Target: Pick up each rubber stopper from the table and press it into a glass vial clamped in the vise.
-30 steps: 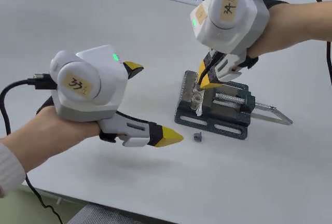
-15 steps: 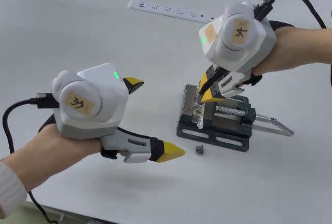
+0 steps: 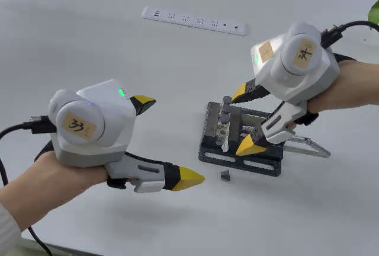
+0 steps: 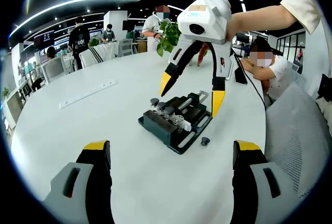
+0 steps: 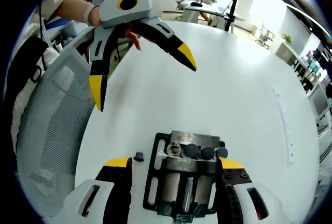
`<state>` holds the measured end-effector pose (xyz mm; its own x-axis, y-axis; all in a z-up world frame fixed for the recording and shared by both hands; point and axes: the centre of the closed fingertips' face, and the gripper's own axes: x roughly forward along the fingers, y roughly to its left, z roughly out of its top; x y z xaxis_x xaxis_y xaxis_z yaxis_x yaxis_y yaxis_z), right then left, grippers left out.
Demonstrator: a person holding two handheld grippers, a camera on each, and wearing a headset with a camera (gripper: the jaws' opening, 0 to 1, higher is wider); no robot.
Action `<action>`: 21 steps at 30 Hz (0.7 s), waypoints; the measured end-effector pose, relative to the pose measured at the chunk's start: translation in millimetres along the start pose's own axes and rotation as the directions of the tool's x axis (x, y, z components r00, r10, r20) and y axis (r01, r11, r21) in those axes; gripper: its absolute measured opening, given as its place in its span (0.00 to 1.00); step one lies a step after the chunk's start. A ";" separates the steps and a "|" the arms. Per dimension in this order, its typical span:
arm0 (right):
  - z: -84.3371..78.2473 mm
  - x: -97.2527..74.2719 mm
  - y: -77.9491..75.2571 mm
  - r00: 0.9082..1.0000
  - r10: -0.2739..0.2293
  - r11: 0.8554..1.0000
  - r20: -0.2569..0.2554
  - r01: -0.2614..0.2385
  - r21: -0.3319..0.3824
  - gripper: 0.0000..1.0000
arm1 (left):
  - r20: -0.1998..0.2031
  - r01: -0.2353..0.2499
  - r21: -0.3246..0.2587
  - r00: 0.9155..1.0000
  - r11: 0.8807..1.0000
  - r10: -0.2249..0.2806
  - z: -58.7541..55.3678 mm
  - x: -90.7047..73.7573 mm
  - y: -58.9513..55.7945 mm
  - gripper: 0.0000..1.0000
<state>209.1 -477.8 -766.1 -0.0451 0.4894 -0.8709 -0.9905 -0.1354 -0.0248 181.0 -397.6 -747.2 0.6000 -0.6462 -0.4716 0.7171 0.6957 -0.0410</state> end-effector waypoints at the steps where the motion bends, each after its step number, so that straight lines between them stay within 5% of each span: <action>1: -1.0 -0.3 1.8 1.000 -0.004 1.000 0.006 0.004 0.015 0.67 | 0.002 0.000 0.001 1.000 1.000 0.000 0.5 0.0 0.2 0.98; 10: -10.1 -1.9 19.5 0.996 -0.059 0.995 0.073 0.052 0.090 0.88 | 0.007 0.003 0.004 1.000 1.000 -0.003 2.8 -0.6 -1.0 0.98; 21: -16.2 1.4 39.5 0.989 -0.086 0.985 0.122 0.067 0.157 0.94 | 0.002 0.006 0.016 1.000 1.000 -0.006 3.7 -7.6 -3.5 0.99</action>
<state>172.0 -496.4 -776.3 0.0249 0.6003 -0.7994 -0.9994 0.0348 -0.0050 175.3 -396.2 -740.2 0.5965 -0.6506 -0.4700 0.7260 0.6871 -0.0296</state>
